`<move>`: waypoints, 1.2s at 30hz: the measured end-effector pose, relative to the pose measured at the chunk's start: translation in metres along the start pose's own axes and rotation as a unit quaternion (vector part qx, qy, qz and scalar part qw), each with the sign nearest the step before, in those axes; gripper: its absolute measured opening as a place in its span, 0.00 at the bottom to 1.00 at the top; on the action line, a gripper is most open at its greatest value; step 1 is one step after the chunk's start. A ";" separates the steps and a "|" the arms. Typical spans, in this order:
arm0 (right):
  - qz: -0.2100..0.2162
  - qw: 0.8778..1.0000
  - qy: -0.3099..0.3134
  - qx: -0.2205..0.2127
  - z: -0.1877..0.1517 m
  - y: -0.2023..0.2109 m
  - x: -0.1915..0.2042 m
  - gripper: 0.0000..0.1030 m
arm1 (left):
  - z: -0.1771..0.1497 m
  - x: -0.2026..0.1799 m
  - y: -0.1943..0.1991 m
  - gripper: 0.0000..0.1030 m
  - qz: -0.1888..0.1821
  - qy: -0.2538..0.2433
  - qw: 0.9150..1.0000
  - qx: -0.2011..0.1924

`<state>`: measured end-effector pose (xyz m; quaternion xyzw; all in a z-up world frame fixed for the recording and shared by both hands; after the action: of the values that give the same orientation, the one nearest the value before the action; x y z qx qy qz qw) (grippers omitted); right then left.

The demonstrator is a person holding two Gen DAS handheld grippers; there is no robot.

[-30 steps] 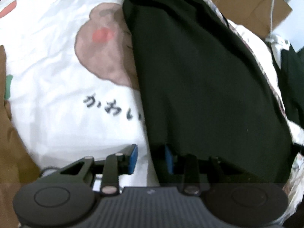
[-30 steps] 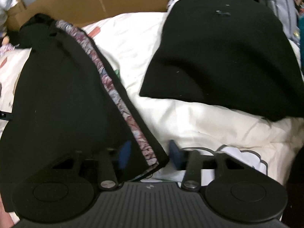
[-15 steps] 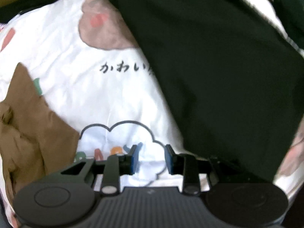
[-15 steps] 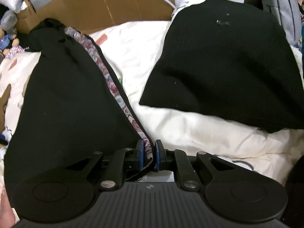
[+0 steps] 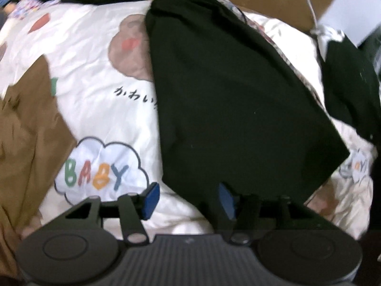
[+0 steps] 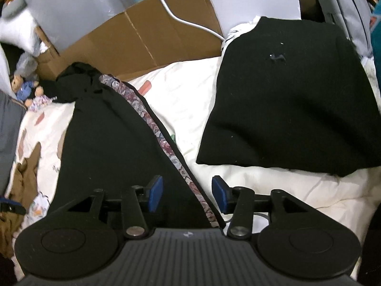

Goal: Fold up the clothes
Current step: 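Smooth the folded trousers flat with the open left gripper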

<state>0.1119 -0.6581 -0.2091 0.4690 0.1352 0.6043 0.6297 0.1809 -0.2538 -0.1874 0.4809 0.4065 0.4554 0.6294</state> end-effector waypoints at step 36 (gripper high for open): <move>0.011 0.999 -0.019 0.035 -0.012 -0.016 -0.021 0.68 | -0.080 -0.001 -0.062 0.64 -0.052 0.110 0.991 0.049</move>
<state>0.1079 -0.6686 -0.2354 0.5035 0.1392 0.5970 0.6089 0.1162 -0.2435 -0.2641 0.4365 0.5195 0.4512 0.5796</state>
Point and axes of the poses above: each gripper's, at about its wrist camera, not at the fingertips, and y roughly against the way its jaws point, x to its left, z to its top, the point moved 4 cm from there along -y, roughly the way its jaws point
